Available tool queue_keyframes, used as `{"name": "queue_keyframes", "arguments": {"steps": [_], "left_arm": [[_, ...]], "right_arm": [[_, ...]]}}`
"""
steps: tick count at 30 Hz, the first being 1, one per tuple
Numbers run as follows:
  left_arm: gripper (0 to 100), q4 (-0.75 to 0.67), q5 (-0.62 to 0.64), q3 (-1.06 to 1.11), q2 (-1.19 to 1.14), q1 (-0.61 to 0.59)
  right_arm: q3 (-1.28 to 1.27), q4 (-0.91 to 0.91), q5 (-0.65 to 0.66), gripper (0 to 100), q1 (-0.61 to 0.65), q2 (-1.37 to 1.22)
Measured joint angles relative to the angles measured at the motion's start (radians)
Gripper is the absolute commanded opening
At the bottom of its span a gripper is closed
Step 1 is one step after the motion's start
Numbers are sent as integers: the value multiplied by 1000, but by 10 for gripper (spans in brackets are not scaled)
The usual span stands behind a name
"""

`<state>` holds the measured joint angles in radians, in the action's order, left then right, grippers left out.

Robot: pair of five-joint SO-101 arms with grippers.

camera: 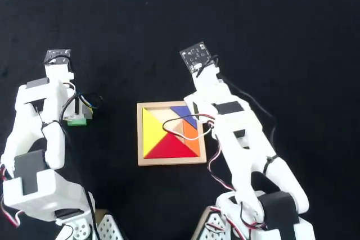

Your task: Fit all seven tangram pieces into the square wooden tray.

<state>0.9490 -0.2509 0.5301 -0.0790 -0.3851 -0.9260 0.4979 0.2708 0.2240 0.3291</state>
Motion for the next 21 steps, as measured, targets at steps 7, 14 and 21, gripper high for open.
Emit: {"name": "queue_keyframes", "arguments": {"steps": [7,14,21], "left_arm": [[55,-26,2,-11,-57,15],[45,92,3,-49,-5,69],[34,331,-97,-68,293,282]], "right_arm": [[0,0,0,11,0,0],[-2,-28,0,11,0,0],[-2,-34,-2,11,-48,-3]]}}
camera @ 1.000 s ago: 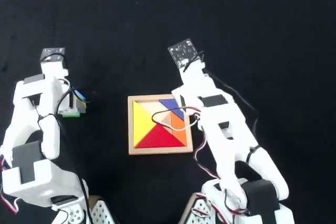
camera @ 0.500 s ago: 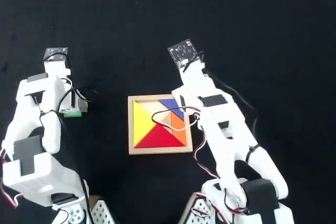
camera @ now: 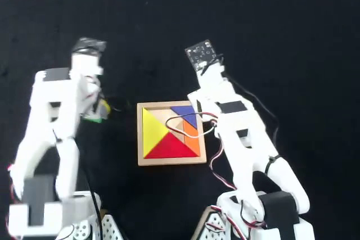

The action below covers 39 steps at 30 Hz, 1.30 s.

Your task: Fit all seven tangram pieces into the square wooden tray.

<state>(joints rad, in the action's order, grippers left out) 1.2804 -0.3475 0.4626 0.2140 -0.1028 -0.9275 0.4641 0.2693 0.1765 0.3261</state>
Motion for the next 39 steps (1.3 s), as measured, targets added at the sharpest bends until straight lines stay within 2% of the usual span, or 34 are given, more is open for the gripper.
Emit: {"name": "queue_keyframes", "arguments": {"steps": [3,7,11,15,21,26,31,39], "left_arm": [[36,35,14,0,112,130],[36,29,72,-2,132,290],[36,-25,80,-2,60,433],[39,-92,86,-2,-34,500],[198,-153,91,-2,-107,520],[205,-153,143,-21,-107,511],[258,-153,157,-41,-95,502],[241,-157,149,-41,-37,503]], "right_arm": [[0,-9,-3,11,-34,0],[0,-43,-49,11,-72,0],[0,-63,-115,11,-140,0],[0,-87,-144,11,-167,0],[0,-87,-146,11,-166,0],[0,-87,-146,11,-166,0],[0,-87,-146,11,-166,0],[0,-87,-147,11,-166,0]]}}
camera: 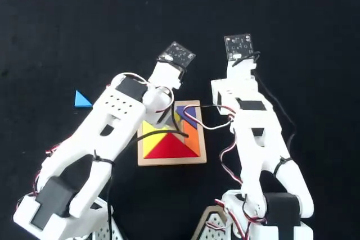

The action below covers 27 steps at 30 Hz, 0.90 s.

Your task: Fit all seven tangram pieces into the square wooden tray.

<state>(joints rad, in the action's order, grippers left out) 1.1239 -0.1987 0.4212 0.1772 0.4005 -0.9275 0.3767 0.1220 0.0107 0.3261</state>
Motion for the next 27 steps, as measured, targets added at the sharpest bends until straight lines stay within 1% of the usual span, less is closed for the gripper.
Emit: {"name": "queue_keyframes", "arguments": {"steps": [3,6,10,12,14,16,19,23,25,27], "left_arm": [[185,0,-28,0,5,-12],[116,0,-44,0,21,-86],[26,0,-54,0,55,-296],[38,-18,-54,0,58,-410],[36,-69,-54,3,58,-516],[30,-146,-54,34,44,-598],[30,-278,-57,110,-14,-635],[30,-443,-52,155,-106,-635],[30,-505,0,157,-160,-640],[30,-548,84,157,-215,-657]], "right_arm": [[0,0,0,11,0,0],[0,0,0,11,0,0],[0,0,0,11,0,0],[0,0,6,11,9,0],[0,9,57,11,52,0],[0,40,137,11,120,0],[0,80,232,11,236,0],[0,89,258,11,301,-2],[0,91,259,11,324,-6],[2,91,259,11,368,-34]]}}
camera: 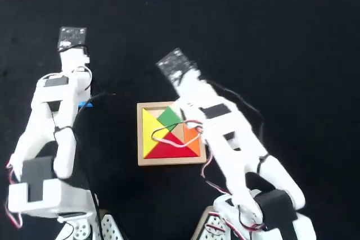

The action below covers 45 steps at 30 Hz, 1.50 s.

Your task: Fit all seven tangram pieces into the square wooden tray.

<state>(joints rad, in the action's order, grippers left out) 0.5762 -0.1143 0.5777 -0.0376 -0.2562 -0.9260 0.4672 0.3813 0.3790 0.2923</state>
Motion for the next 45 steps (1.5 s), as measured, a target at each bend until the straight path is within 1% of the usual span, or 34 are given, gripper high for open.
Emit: {"name": "queue_keyframes", "arguments": {"steps": [2,4,7,12,14,24,31,38,45], "left_arm": [[30,-20,94,0,-41,-34],[30,-28,169,-12,-58,-83],[30,-34,241,-14,-58,-126],[30,-34,250,-14,-58,-121],[30,-34,250,-14,-58,-121],[30,-34,259,-14,-58,-121],[30,-34,259,-14,-58,-121],[30,-34,259,-14,-58,-121],[30,-34,259,-14,-58,-121]], "right_arm": [[23,9,0,11,35,-52],[74,25,2,11,43,-115],[178,43,0,11,49,-232],[293,46,0,11,52,-377],[316,51,0,11,63,-396],[336,176,2,11,132,-393],[351,203,6,11,135,-405],[390,269,11,11,114,-416],[390,270,11,11,114,-414]]}}
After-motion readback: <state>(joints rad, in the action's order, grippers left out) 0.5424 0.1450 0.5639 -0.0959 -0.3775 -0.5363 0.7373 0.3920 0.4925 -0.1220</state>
